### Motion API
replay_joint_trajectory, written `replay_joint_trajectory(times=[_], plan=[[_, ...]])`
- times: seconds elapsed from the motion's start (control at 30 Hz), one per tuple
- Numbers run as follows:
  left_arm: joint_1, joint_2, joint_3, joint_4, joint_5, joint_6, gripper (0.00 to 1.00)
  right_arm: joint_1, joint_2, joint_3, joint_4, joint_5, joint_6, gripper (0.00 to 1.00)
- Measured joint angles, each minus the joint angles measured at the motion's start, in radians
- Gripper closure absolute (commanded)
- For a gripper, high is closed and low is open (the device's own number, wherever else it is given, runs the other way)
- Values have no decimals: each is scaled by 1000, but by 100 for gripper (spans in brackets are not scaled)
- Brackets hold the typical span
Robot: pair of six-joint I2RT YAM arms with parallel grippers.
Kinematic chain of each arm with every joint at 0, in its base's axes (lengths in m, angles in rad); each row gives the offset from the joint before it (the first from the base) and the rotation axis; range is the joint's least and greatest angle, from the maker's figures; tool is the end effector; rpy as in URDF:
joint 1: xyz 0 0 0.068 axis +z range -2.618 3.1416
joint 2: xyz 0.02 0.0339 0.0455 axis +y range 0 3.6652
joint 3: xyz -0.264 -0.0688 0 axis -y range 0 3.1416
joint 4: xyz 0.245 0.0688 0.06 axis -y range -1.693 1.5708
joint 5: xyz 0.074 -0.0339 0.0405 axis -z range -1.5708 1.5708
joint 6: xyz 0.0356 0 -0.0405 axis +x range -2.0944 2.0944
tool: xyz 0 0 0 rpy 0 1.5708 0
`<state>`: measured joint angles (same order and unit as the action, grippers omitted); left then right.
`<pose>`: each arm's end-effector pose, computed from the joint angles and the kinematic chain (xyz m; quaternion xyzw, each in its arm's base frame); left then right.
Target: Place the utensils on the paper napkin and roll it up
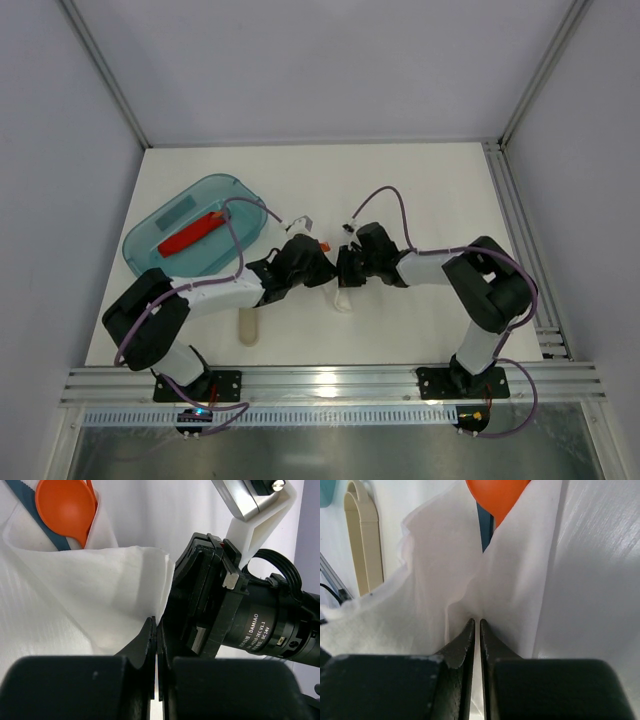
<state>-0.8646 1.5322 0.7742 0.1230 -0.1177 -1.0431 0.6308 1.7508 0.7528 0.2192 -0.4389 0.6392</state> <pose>0.2089 -0.2385 0.1876 -0.1058 0.8851 -0.3369 0.3033 0.2544 0.2045 0.1252 -0.0802 0.9008 0.3850 0.1840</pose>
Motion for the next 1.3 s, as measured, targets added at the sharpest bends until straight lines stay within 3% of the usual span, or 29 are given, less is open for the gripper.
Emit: replay_joint_trajectory(times=[0.57, 0.9, 1.3], plan=[[0, 0, 0, -1, -21, 6, 100, -12, -117, -2, -120, 90, -49, 76], [0, 8, 15, -3, -20, 12, 100, -36, -174, 0, -227, 163, -109, 76], [0, 72, 28, 35, 16, 18, 100, -37, -108, -6, -156, 127, -113, 85]])
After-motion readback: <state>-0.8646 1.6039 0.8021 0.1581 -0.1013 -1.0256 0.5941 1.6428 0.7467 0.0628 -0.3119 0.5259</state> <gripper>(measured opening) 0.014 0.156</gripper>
